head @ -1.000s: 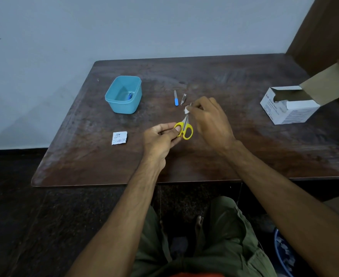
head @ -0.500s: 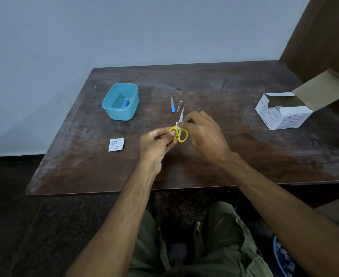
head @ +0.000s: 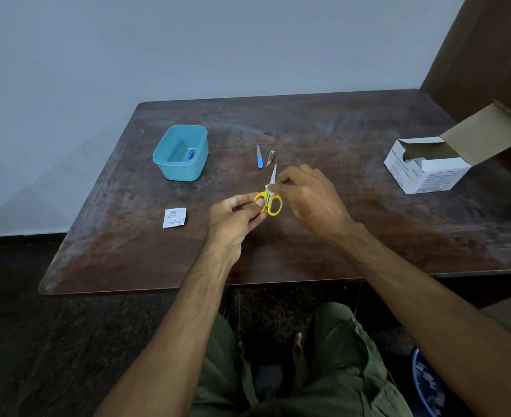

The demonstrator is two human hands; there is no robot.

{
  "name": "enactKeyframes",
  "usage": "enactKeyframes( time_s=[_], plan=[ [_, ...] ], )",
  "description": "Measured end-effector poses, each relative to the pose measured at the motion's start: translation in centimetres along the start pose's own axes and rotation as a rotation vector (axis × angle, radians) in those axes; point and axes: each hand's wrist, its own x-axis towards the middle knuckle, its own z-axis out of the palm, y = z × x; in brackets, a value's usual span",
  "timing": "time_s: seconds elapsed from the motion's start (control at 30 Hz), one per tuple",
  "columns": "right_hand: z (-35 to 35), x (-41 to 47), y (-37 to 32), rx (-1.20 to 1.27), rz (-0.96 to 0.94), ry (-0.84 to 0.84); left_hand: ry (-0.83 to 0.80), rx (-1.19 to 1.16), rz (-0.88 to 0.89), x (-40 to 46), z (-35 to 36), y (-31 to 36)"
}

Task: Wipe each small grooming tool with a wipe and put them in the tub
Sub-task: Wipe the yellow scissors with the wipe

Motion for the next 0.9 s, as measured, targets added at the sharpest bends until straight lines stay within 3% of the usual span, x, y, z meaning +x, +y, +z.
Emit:
enactKeyframes(
  time_s=[0.1,0.3,0.47,0.6,0.9],
  plan=[
    [-0.06,0.25,0.17,-0.011,0.071,0.030,-0.011,-0.001,-0.004,-0.14,0.32,0.16],
    [-0.02,-0.36,-0.22,0.023,-0.034,-0.002,-0.003,-0.004,0.006,0.14,-0.02,0.02],
    [0.08,-0.16,0.00,-0.029,0.074,0.034,-0.020,0.014,0.004,-0.10,0.37,0.03],
    [0.12,-0.66,-0.50,-0.006,-0.003,0.011,-0.012,0.020,0.014,0.11,0.15,0.06],
    [0.31,-0.36,-0.30,-0.080,0.075,0.083,-0.023,0.017,0.009,-0.13,0.34,0.24]
  ],
)
